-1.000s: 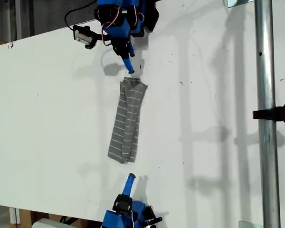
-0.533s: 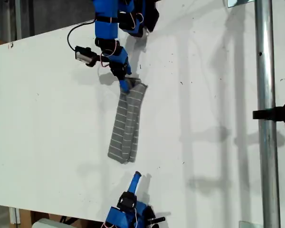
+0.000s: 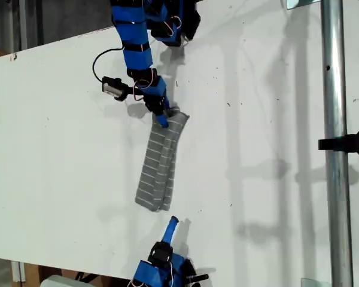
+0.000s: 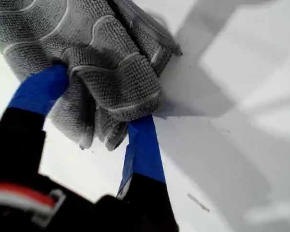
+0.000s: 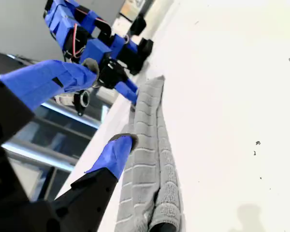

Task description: Grasp corners of a towel and fold twice.

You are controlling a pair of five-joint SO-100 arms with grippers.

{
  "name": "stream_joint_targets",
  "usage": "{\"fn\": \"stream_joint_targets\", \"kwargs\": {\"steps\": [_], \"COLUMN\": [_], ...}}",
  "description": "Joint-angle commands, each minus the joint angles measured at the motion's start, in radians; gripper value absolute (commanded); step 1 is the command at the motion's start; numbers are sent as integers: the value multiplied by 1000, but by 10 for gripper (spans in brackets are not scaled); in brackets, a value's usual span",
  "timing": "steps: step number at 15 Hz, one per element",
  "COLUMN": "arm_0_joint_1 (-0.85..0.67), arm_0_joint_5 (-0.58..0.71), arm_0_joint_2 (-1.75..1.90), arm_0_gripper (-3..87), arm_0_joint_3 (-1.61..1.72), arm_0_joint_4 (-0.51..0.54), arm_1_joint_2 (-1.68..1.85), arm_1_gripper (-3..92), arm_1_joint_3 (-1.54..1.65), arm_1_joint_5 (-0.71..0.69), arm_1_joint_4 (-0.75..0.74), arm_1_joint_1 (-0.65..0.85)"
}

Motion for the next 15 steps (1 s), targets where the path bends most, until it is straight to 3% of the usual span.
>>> {"fn": "stream_joint_targets", "kwargs": {"steps": [1, 4, 5, 6, 9, 10, 15], "arm_0_joint_1": [11, 3, 2, -3, -2, 3, -8], "arm_0_joint_5": [-11, 5, 11, 15, 14, 9, 6], "arm_0_joint_2": [8, 8, 8, 8, 8, 8, 8], "arm_0_gripper": [235, 233, 233, 233, 232, 231, 233], "arm_0_joint_3": [-17, -12, -3, 6, 11, 11, 38], "arm_0_joint_4": [-3, -15, -31, -43, -51, -44, -55], "arm_1_joint_2": [255, 695, 785, 865, 933, 865, 454], "arm_1_gripper": [-2, -2, -2, -2, -2, -2, -2], "arm_1_joint_3": [-49, -72, -83, -57, 109, 81, -55], "arm_1_joint_5": [-26, 43, 95, 94, -63, -104, -189], "arm_1_joint_4": [319, 946, 1057, 1008, 382, 255, -212], "arm_1_joint_1": [6, -112, -173, -198, -144, -115, -74]}}
